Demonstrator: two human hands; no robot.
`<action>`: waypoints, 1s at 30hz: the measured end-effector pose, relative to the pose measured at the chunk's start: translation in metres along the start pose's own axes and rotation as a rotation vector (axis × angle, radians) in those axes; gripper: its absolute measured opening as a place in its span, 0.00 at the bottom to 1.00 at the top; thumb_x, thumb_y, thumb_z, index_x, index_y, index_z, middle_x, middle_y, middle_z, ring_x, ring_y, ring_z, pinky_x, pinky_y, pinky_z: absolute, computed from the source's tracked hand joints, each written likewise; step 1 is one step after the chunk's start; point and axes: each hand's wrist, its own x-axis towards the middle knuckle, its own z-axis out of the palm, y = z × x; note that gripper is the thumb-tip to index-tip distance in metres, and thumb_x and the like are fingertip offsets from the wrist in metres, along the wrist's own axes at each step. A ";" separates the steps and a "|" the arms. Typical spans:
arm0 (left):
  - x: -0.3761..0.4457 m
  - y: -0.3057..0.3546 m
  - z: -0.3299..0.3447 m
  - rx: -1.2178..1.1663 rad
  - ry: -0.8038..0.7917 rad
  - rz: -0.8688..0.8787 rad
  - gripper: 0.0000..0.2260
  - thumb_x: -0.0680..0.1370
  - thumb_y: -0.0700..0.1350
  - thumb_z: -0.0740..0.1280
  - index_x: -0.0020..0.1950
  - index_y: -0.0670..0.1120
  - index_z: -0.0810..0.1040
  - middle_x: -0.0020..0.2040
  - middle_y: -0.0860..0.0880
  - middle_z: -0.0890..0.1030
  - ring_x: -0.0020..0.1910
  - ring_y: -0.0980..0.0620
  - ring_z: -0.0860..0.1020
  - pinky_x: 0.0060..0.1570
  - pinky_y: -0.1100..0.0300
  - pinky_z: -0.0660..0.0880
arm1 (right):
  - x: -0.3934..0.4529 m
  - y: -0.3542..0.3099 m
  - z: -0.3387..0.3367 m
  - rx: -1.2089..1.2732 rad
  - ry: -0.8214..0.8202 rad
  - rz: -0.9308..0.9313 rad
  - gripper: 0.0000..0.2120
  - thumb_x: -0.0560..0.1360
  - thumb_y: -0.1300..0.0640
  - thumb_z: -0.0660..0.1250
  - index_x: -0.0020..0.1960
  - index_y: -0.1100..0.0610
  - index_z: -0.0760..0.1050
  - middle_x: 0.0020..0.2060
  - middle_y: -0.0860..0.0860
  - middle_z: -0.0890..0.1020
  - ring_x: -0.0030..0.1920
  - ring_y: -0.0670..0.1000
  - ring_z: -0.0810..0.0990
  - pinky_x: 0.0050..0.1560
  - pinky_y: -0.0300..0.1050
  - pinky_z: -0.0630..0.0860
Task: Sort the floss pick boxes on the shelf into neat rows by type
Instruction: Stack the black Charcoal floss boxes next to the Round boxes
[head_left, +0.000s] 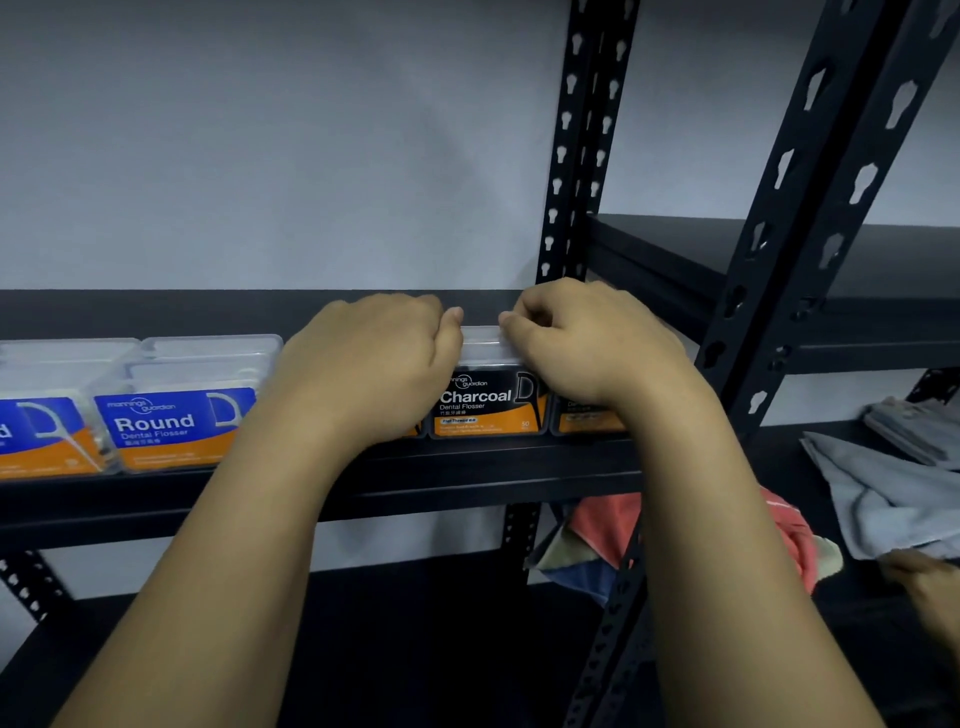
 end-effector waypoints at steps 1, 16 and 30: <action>0.000 0.000 0.000 -0.001 -0.004 0.006 0.19 0.85 0.55 0.47 0.44 0.48 0.71 0.41 0.51 0.74 0.42 0.44 0.72 0.44 0.52 0.64 | 0.001 0.000 0.000 -0.001 -0.003 -0.002 0.16 0.81 0.41 0.58 0.46 0.47 0.79 0.37 0.44 0.81 0.39 0.43 0.75 0.34 0.43 0.67; -0.007 0.004 -0.005 -0.061 -0.068 -0.042 0.20 0.83 0.59 0.46 0.39 0.50 0.67 0.39 0.50 0.74 0.45 0.41 0.76 0.46 0.48 0.74 | -0.007 -0.006 -0.003 0.035 0.009 -0.017 0.19 0.79 0.48 0.53 0.34 0.56 0.70 0.32 0.51 0.78 0.37 0.54 0.77 0.32 0.46 0.65; -0.009 0.007 -0.008 -0.060 -0.082 -0.066 0.19 0.84 0.56 0.49 0.38 0.50 0.66 0.38 0.49 0.73 0.44 0.41 0.76 0.44 0.49 0.73 | -0.011 -0.010 -0.004 -0.030 -0.001 0.003 0.22 0.80 0.38 0.57 0.42 0.50 0.81 0.34 0.47 0.81 0.37 0.47 0.77 0.32 0.43 0.65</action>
